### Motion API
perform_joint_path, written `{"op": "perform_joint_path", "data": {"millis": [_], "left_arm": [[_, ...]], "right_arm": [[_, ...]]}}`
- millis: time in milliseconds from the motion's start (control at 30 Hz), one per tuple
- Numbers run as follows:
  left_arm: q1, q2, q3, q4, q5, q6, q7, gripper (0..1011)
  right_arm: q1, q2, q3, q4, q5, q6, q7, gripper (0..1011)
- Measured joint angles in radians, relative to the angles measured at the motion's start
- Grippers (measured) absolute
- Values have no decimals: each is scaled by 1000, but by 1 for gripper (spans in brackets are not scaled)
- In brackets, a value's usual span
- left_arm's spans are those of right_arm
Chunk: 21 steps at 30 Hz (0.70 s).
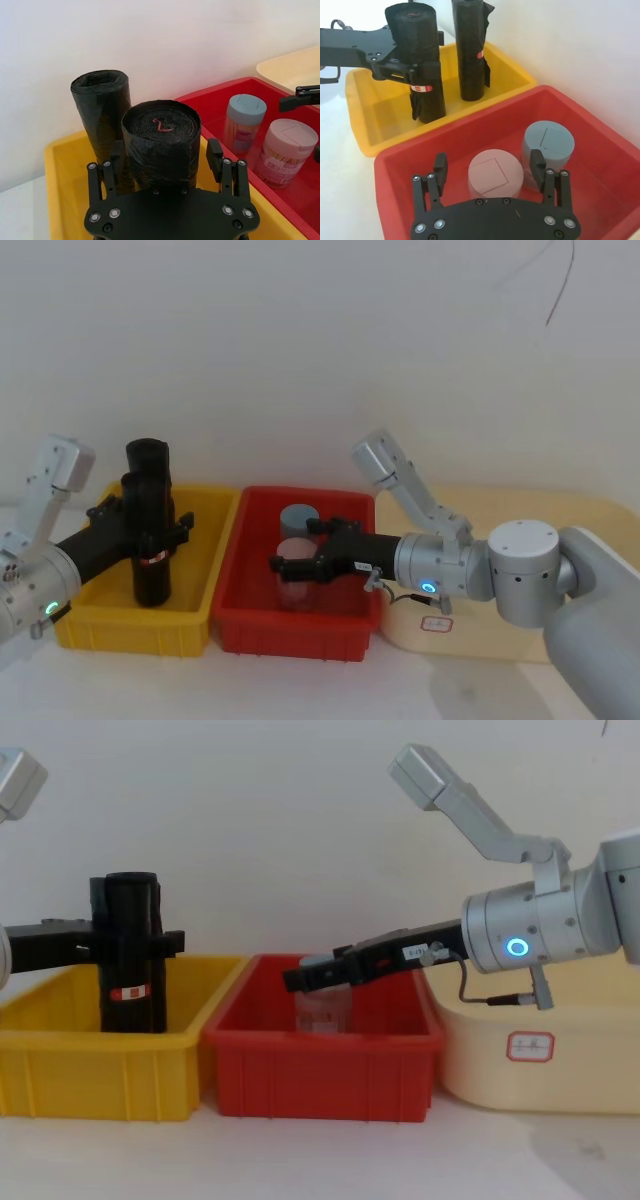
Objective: Pick up the garbage bag with the one hand and transfer it to the other hand.
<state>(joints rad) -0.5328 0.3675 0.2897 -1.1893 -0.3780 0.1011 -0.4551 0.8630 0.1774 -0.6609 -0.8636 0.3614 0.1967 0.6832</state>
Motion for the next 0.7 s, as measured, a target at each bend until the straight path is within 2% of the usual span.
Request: {"op": "perform_joint_path", "data": {"millis": [700], "left_arm": [[-4, 0, 3, 6, -2, -3, -5, 1001]], "right_arm": [[24, -8, -8, 44, -31, 24, 34, 1002]]}}
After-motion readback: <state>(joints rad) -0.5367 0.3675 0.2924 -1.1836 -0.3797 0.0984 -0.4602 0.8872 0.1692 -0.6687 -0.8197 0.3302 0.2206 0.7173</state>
